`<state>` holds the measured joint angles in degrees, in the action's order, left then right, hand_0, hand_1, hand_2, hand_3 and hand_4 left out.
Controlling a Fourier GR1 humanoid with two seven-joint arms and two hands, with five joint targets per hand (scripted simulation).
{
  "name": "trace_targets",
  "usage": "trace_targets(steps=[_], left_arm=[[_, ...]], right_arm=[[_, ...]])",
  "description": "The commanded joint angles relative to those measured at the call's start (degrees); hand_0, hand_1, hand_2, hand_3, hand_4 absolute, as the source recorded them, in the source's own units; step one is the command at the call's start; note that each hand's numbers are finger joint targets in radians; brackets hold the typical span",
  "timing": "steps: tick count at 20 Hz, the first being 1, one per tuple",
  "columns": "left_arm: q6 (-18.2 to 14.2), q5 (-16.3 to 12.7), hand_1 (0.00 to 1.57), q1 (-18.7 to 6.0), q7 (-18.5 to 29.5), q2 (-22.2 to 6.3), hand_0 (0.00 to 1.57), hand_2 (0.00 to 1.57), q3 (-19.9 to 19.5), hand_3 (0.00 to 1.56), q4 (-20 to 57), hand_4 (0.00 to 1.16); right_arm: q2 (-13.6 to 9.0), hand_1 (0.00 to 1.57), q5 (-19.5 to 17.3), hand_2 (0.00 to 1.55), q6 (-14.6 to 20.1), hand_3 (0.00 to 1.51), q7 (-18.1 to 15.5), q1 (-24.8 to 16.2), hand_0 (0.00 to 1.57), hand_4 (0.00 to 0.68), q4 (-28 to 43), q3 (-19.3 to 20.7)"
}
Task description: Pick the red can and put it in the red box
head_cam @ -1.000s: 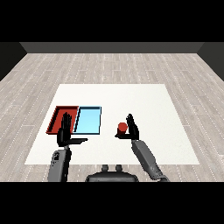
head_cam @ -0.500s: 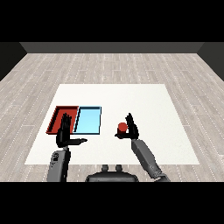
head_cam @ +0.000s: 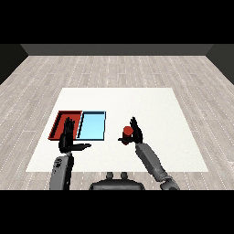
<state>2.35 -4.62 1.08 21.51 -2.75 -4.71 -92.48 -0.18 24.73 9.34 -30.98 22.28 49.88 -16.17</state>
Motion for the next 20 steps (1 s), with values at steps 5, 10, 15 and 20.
trace_targets(steps=[5, 10, 15, 20], left_arm=[[0.4, 0.1, 0.00, 2.5, -1.2, 0.6, 0.00, 0.00, 1.6, 0.00, -3.4, 0.00], [-0.9, 0.5, 0.00, -1.2, -1.5, 0.6, 0.00, 0.00, 0.9, 0.00, 0.2, 0.00], [-0.5, -0.5, 0.00, -0.6, -1.9, -0.4, 0.00, 0.00, -0.6, 0.00, -2.4, 0.00], [-0.9, 1.4, 0.00, 0.0, 2.1, 0.1, 0.00, 0.00, -0.2, 0.00, 1.5, 0.00]], right_arm=[[0.2, 0.00, 2.9, 0.00, 0.4, 0.00, -2.8, 4.4, 0.00, 0.000, -7.2, -1.4], [0.2, 0.81, 8.9, 0.92, 8.1, 0.80, -2.1, 2.4, 0.81, 0.000, -3.5, -9.6], [0.2, 1.49, 3.7, 1.47, 11.7, 1.44, -0.5, 0.5, 1.49, 0.663, -1.1, -8.4], [-0.5, 1.48, -4.6, 1.46, 9.6, 1.43, 2.1, -0.8, 1.48, 0.664, 1.8, -3.8]])
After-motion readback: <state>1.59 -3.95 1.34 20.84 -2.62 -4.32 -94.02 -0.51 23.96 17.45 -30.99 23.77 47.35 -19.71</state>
